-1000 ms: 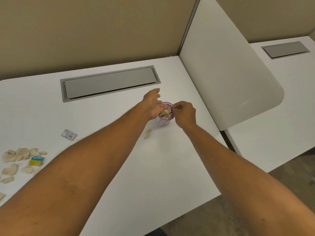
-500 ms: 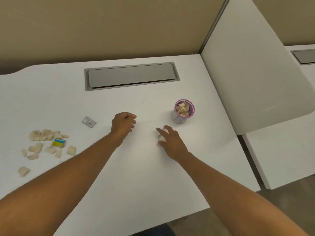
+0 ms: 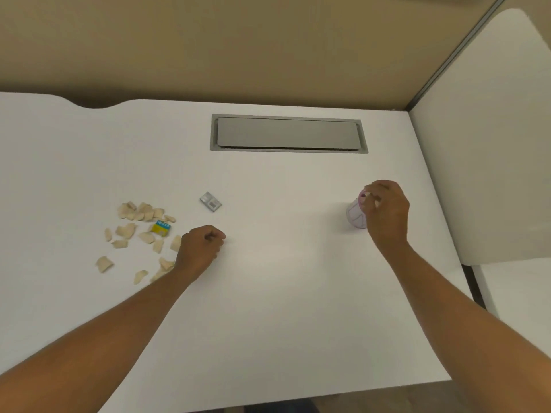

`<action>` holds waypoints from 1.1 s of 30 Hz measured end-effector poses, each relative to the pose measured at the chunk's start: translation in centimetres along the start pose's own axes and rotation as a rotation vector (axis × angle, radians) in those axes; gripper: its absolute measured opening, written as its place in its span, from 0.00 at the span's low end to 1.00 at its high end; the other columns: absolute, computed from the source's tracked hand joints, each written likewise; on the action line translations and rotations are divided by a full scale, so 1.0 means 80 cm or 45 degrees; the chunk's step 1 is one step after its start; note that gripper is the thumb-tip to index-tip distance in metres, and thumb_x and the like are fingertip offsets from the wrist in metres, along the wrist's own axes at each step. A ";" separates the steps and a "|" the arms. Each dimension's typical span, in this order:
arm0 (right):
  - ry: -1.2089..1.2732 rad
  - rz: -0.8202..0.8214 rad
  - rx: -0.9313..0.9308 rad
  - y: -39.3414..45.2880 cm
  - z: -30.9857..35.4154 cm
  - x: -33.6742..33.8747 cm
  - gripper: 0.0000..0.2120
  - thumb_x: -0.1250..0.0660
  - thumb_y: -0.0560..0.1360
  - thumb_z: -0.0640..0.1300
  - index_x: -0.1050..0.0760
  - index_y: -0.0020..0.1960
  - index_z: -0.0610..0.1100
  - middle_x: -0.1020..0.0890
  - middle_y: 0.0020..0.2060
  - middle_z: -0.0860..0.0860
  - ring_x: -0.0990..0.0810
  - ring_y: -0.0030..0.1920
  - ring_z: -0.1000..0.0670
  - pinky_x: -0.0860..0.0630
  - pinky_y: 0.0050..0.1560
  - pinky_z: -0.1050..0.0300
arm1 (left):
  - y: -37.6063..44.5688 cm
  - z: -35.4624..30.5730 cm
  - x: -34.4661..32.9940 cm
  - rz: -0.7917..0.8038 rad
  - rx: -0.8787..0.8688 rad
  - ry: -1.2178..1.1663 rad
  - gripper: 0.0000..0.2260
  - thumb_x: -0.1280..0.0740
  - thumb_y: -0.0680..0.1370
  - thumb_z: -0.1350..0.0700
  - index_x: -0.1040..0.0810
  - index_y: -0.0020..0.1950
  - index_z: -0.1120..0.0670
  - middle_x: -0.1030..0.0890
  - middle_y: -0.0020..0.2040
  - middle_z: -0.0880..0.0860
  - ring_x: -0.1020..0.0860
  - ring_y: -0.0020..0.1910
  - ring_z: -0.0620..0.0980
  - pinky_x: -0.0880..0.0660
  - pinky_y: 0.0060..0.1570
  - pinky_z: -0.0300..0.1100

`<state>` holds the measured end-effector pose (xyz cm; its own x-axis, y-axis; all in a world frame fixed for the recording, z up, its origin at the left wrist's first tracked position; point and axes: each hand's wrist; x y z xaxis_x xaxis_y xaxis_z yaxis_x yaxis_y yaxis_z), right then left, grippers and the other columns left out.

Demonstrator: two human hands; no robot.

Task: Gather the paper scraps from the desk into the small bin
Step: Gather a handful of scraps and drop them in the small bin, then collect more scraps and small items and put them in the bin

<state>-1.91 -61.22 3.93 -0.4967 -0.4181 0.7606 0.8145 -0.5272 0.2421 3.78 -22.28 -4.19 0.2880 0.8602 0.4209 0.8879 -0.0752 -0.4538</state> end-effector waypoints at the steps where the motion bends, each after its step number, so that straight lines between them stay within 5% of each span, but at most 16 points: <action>1: -0.036 0.036 -0.049 0.006 -0.006 0.003 0.08 0.31 0.76 0.32 0.16 0.53 0.35 0.18 0.56 0.41 0.19 0.54 0.45 0.32 0.55 0.75 | 0.000 0.004 0.003 -0.013 0.005 -0.013 0.14 0.35 0.78 0.67 0.16 0.42 0.51 0.15 0.41 0.56 0.20 0.35 0.53 0.20 0.41 0.47; 3: -0.106 0.170 -0.113 0.013 -0.016 0.005 0.08 0.32 0.76 0.33 0.16 0.53 0.38 0.16 0.54 0.41 0.19 0.51 0.47 0.30 0.51 0.74 | -0.003 0.010 0.005 -0.019 0.010 -0.044 0.12 0.35 0.78 0.67 0.16 0.43 0.53 0.15 0.41 0.57 0.20 0.36 0.54 0.20 0.40 0.46; 6: -0.138 0.381 -0.144 0.018 -0.022 0.012 0.09 0.32 0.77 0.36 0.16 0.53 0.43 0.13 0.48 0.43 0.16 0.49 0.44 0.21 0.49 0.54 | -0.005 0.013 0.003 0.024 -0.028 -0.082 0.11 0.35 0.79 0.68 0.16 0.46 0.57 0.15 0.44 0.61 0.19 0.38 0.54 0.19 0.42 0.46; 8: -0.177 0.431 -0.133 0.021 -0.022 0.015 0.13 0.34 0.76 0.35 0.16 0.56 0.43 0.14 0.48 0.42 0.16 0.50 0.41 0.23 0.47 0.57 | -0.005 0.011 -0.002 0.058 -0.067 -0.095 0.11 0.35 0.79 0.69 0.15 0.46 0.57 0.15 0.44 0.61 0.18 0.38 0.55 0.17 0.44 0.49; 13: -0.169 0.166 -0.259 0.007 -0.005 0.011 0.22 0.36 0.77 0.38 0.24 0.70 0.41 0.22 0.66 0.40 0.23 0.66 0.41 0.29 0.66 0.58 | -0.005 -0.004 -0.013 0.090 -0.118 -0.096 0.13 0.35 0.78 0.70 0.15 0.45 0.54 0.14 0.44 0.60 0.17 0.38 0.54 0.16 0.47 0.51; 19: -0.078 -0.093 -0.006 -0.040 0.057 -0.020 0.22 0.41 0.70 0.28 0.18 0.58 0.41 0.17 0.54 0.44 0.20 0.56 0.42 0.24 0.62 0.44 | -0.009 -0.019 -0.008 0.129 -0.183 -0.108 0.10 0.32 0.78 0.67 0.14 0.48 0.55 0.14 0.45 0.58 0.15 0.42 0.60 0.14 0.48 0.55; 24: 0.007 0.457 0.257 -0.100 0.115 -0.101 0.18 0.38 0.75 0.32 0.20 0.61 0.44 0.19 0.58 0.48 0.20 0.57 0.45 0.24 0.60 0.51 | -0.026 -0.008 0.027 -0.002 -0.273 0.071 0.08 0.29 0.75 0.61 0.15 0.45 0.48 0.15 0.44 0.49 0.19 0.43 0.51 0.23 0.46 0.44; 27: 0.011 0.827 0.321 -0.119 0.146 -0.156 0.21 0.34 0.77 0.41 0.27 0.71 0.44 0.25 0.67 0.47 0.23 0.64 0.44 0.24 0.65 0.46 | -0.030 0.020 0.066 -0.186 -0.481 0.418 0.07 0.28 0.74 0.56 0.16 0.51 0.49 0.18 0.53 0.47 0.23 0.56 0.54 0.27 0.54 0.48; 30: -0.135 1.085 0.271 -0.118 0.185 -0.210 0.36 0.29 0.75 0.50 0.38 0.79 0.44 0.34 0.76 0.44 0.32 0.74 0.40 0.30 0.72 0.41 | -0.020 0.054 0.106 -0.396 -0.481 0.875 0.25 0.25 0.71 0.43 0.22 0.67 0.45 0.28 0.73 0.52 0.32 0.73 0.62 0.32 0.65 0.62; 33: -0.185 1.198 0.204 -0.116 0.224 -0.254 0.49 0.23 0.71 0.58 0.47 0.82 0.48 0.43 0.81 0.45 0.42 0.79 0.37 0.37 0.76 0.42 | -0.005 0.074 0.145 -0.297 -0.240 1.078 0.49 0.27 0.65 0.28 0.41 0.81 0.40 0.46 0.84 0.55 0.46 0.81 0.69 0.40 0.71 0.72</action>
<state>6.03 -34.60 -3.01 0.4134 -0.5165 0.7499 0.8968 0.0885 -0.4335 4.64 -9.26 -3.79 0.1948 0.2096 0.9582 0.9796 -0.0907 -0.1794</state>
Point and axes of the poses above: each hand's wrist, its own y-axis towards the middle knuckle, its own x-axis out of the back of the hand, z = x × y
